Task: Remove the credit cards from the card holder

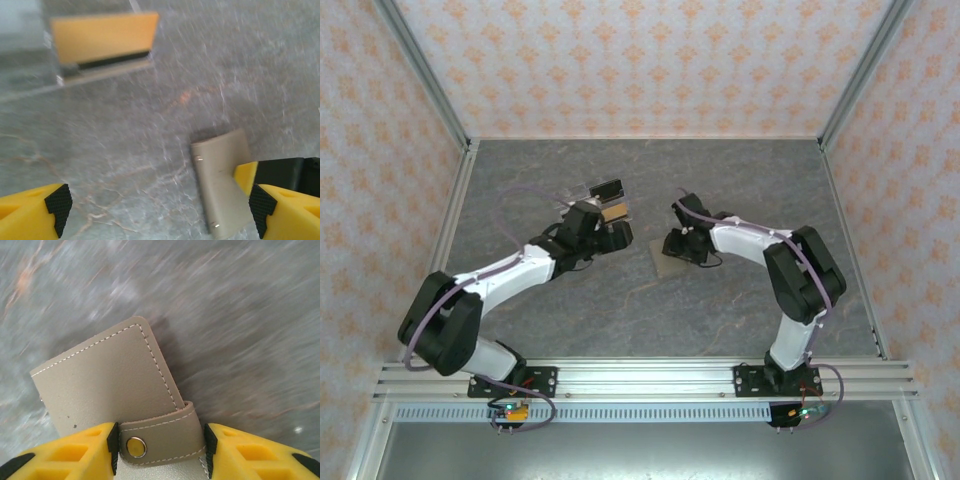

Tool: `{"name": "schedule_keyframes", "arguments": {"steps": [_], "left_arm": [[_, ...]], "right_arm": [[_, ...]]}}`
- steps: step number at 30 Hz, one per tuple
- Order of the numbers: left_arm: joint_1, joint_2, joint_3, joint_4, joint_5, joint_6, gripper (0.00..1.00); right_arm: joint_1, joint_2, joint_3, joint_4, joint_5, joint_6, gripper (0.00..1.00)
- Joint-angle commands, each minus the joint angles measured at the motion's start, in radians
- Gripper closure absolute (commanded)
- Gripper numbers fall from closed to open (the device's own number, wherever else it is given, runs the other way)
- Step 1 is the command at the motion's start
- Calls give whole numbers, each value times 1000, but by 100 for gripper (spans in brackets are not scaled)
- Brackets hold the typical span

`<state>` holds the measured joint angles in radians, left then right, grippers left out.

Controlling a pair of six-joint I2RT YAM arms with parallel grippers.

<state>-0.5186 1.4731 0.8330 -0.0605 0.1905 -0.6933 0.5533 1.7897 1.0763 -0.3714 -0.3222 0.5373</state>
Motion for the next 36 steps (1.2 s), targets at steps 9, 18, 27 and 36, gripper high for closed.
{"name": "schedule_keyframes", "arguments": {"steps": [9, 18, 27, 36], "left_arm": [[-77, 133, 0, 124, 186, -230, 18], [-120, 237, 26, 207, 217, -299, 34], [-123, 309, 73, 224, 234, -301, 48], [-120, 379, 111, 256, 291, -322, 50]], "right_arm": [[-44, -87, -27, -59, -43, -15, 51], [-70, -84, -38, -97, -72, -80, 53], [-73, -64, -50, -123, -5, -93, 59], [-73, -8, -56, -105, -52, -104, 65]]}}
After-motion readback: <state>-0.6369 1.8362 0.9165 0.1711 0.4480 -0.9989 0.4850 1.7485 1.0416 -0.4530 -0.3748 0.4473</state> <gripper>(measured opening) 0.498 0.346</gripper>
